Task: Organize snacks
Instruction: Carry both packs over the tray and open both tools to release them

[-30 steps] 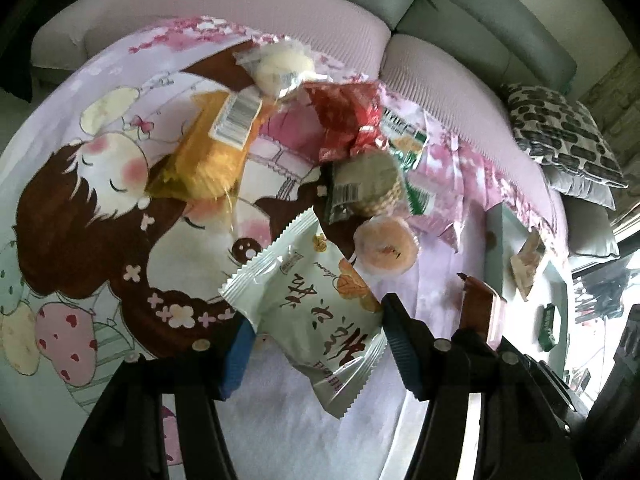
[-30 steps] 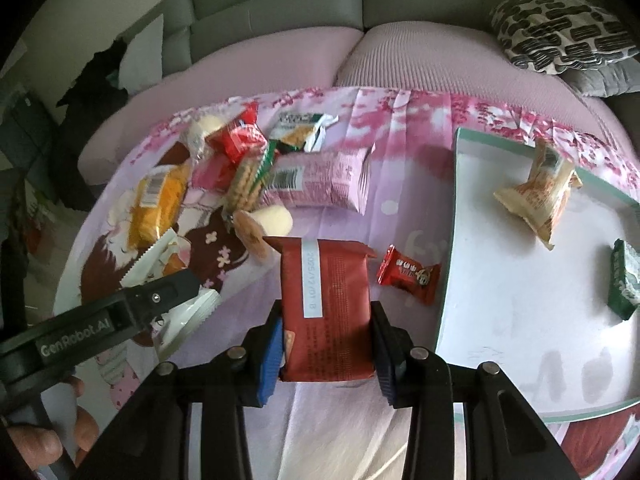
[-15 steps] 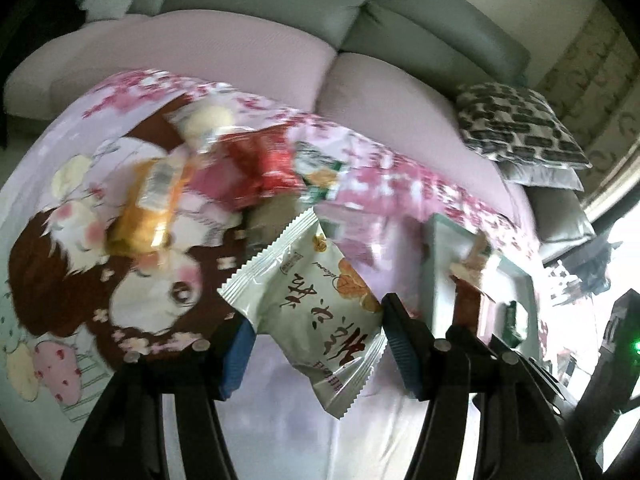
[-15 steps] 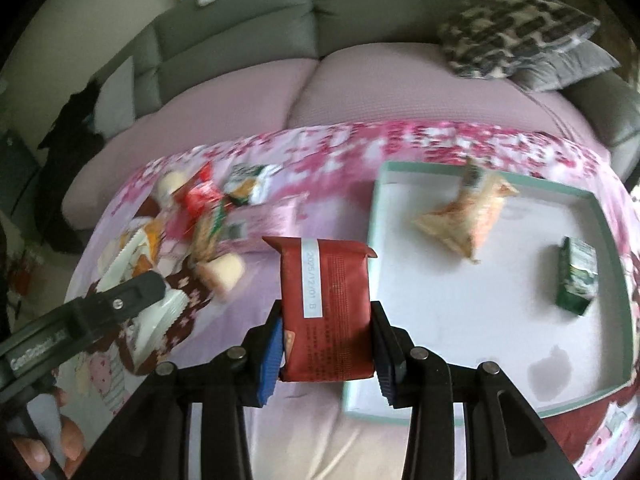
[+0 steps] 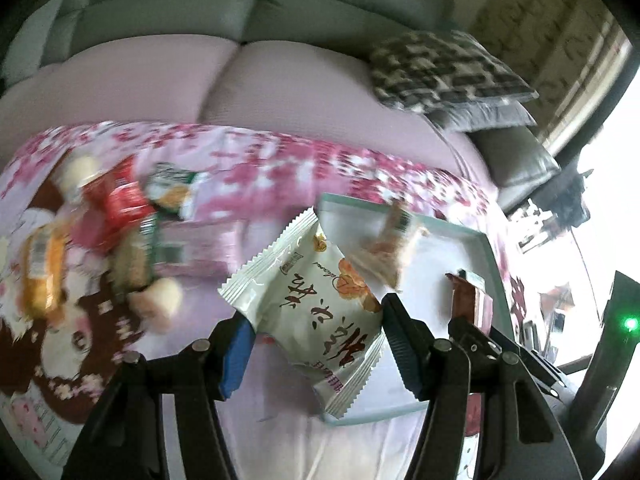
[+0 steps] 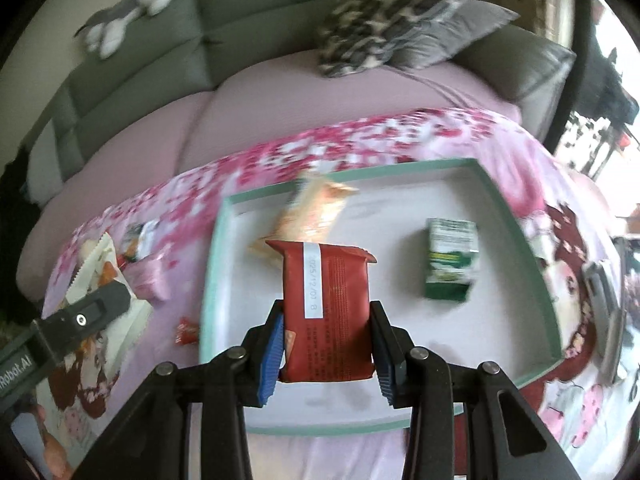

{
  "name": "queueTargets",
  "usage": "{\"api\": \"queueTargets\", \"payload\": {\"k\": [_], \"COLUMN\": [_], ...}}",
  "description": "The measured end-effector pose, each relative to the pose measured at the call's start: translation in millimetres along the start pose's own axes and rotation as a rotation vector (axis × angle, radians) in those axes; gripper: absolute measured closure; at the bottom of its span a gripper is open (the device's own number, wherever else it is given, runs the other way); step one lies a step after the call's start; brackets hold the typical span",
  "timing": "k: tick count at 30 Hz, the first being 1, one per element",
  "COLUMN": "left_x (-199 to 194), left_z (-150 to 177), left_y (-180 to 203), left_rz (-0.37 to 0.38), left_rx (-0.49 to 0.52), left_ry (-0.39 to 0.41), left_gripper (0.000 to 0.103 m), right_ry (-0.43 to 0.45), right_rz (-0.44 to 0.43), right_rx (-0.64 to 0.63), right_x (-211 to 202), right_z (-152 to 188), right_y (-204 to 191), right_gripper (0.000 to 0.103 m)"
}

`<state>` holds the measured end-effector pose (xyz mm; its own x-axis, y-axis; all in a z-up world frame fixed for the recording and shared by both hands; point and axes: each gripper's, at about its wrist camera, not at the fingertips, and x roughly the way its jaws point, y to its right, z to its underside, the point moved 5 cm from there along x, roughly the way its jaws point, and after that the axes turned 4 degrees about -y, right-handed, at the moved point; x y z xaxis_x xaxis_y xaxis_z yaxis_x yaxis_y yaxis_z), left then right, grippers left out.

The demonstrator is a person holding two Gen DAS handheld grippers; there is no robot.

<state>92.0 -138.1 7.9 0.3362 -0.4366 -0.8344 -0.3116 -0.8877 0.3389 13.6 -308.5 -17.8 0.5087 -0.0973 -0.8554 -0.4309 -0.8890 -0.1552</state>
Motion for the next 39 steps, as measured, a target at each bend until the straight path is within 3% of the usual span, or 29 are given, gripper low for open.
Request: {"api": "queueTargets", "payload": {"k": [7, 14, 21, 26, 36, 39], "left_x": [33, 62, 72, 70, 48, 40], "left_z": [6, 24, 31, 31, 18, 13], "left_y": [46, 62, 57, 52, 29, 12], "left_rz": [0.033, 0.036, 0.022, 0.009, -0.033, -0.056], "left_rx": [0.099, 0.137, 0.127, 0.125, 0.082, 0.042], "left_ry": [-0.057, -0.128, -0.162, -0.168, -0.119, -0.091], "left_gripper": [0.040, 0.040, 0.038, 0.031, 0.030, 0.021], "right_ry": [0.000, -0.041, -0.077, -0.069, -0.043, -0.058], "right_rz": [0.059, 0.085, 0.092, 0.098, 0.094, 0.087], "right_rx": [0.111, 0.140, 0.118, 0.100, 0.091, 0.081], "right_x": [-4, 5, 15, 12, 6, 11], "right_z": [-1, 3, 8, 8, 4, 5], "right_y": [49, 64, 60, 54, 49, 43], "right_gripper": [0.061, 0.061, 0.061, 0.061, 0.060, 0.050]}}
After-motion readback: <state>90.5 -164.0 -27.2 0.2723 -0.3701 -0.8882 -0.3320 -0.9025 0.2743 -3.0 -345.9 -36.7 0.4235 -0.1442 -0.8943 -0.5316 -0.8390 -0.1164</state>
